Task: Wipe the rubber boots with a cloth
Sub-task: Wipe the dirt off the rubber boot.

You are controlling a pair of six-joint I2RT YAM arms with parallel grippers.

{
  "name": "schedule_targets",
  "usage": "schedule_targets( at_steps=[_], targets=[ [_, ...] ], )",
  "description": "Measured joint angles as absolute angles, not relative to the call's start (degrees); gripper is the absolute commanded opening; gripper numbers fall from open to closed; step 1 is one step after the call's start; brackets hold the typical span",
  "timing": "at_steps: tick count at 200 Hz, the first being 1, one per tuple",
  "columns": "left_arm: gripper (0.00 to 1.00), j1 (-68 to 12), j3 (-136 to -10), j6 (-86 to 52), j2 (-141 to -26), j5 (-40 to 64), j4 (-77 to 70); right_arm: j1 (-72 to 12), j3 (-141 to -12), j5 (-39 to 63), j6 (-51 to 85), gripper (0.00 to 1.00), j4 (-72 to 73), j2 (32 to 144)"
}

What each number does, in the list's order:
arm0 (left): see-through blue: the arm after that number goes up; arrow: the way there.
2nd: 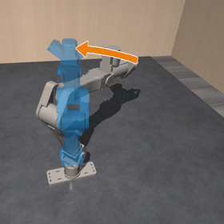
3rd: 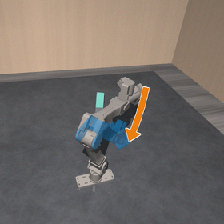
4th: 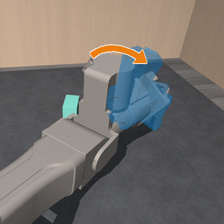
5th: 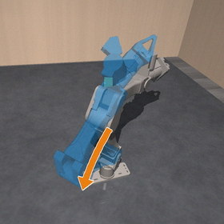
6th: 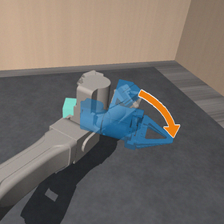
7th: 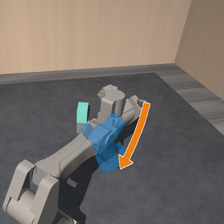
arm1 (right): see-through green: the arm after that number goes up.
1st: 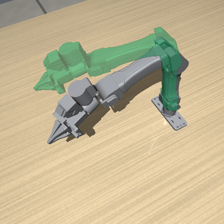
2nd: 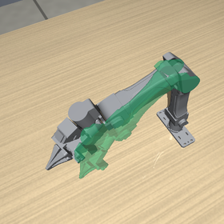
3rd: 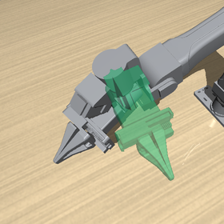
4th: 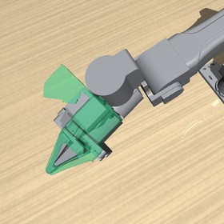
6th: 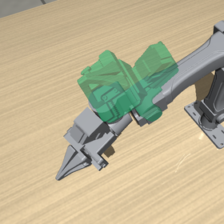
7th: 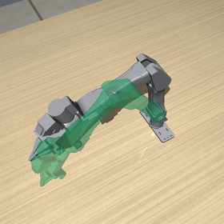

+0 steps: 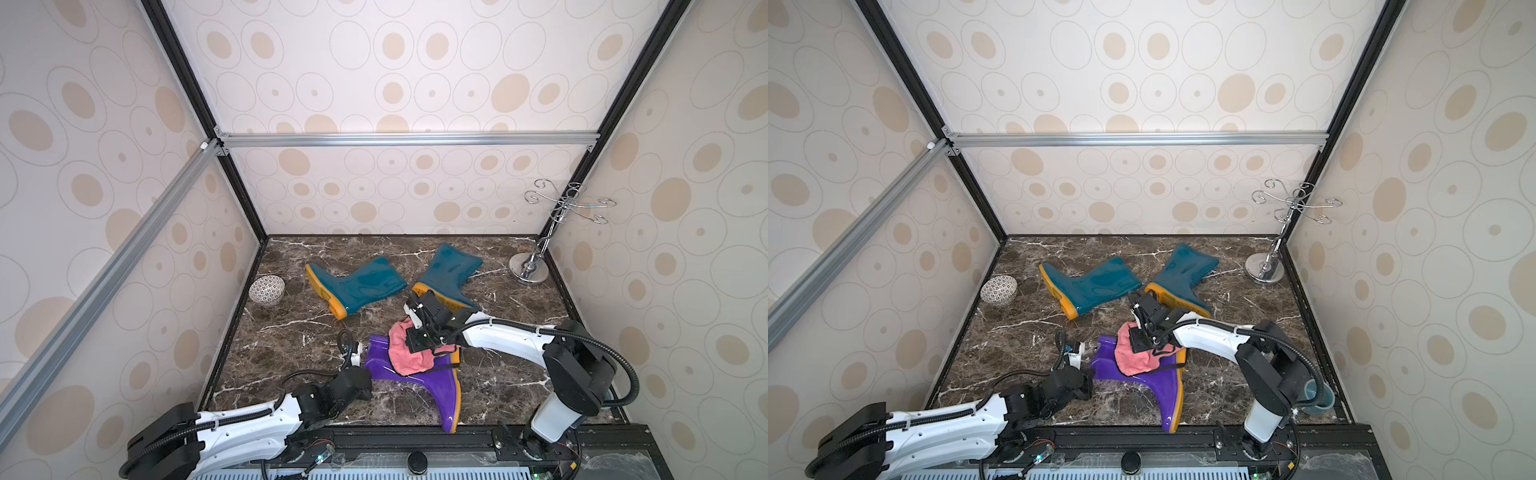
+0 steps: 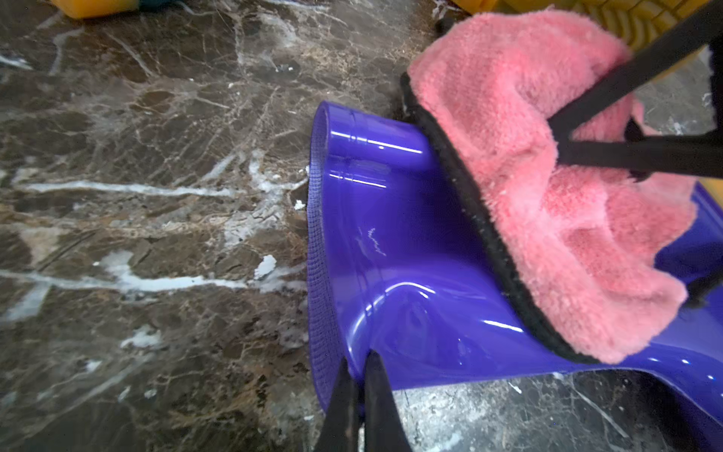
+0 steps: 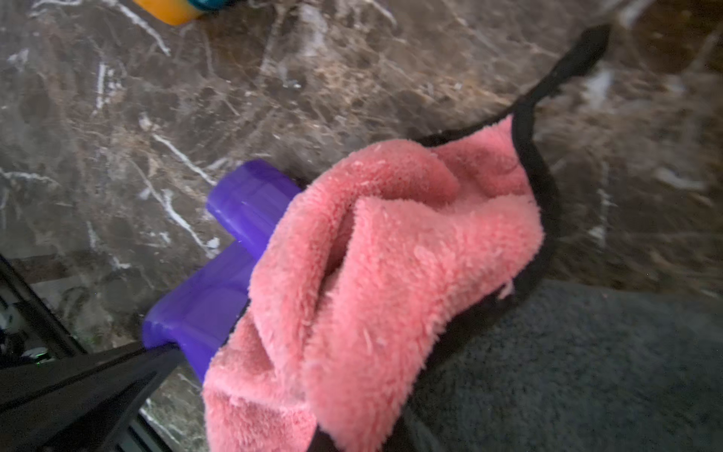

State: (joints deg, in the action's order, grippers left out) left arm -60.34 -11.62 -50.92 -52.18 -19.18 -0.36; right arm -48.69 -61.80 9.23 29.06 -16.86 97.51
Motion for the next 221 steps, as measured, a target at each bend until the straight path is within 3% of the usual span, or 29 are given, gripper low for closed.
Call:
schedule_targets(
  at_steps=[25,55,93,141,153,166,178,200,221],
  targets=[
    [0.00,-60.25,-11.62,-50.92,-52.18,-19.20,-0.36,-51.09,-61.56,9.80,29.54,0.00,-14.20,97.86],
    [0.00,-60.18,-11.62,-50.92,-52.16,-19.18,-0.38,-51.37,-51.72,6.26,31.66,0.00,-15.18,89.47],
    [0.00,-60.10,-11.62,-50.85,-52.18,-19.16,-0.43,-51.27,-43.22,0.56,34.44,0.00,-24.45,74.37],
    [0.00,-59.79,-11.62,-50.06,-52.23,-18.72,-0.43,-51.27,-46.02,-6.50,33.78,0.00,-41.85,56.86],
    [0.10,-59.72,-11.62,-49.71,-52.23,-18.41,-0.43,-51.29,-48.93,-8.45,32.64,0.00,-45.71,54.17],
    [0.12,-59.57,-11.62,-48.90,-52.16,-18.02,-0.43,-51.27,-52.45,-10.48,31.22,0.00,-48.99,52.25],
    [0.20,-59.37,-11.62,-48.03,-51.88,-17.67,-0.43,-51.27,-55.44,-12.25,29.93,0.00,-51.00,51.27],
    [0.59,-59.13,-11.62,-46.17,-50.37,-15.88,-0.69,-51.29,-58.35,-14.28,27.81,0.00,-52.99,51.35],
    [0.83,-59.13,-11.62,-45.17,-47.81,-13.34,-0.99,-51.29,-58.57,-15.00,26.72,0.00,-54.13,52.88]
  ],
)
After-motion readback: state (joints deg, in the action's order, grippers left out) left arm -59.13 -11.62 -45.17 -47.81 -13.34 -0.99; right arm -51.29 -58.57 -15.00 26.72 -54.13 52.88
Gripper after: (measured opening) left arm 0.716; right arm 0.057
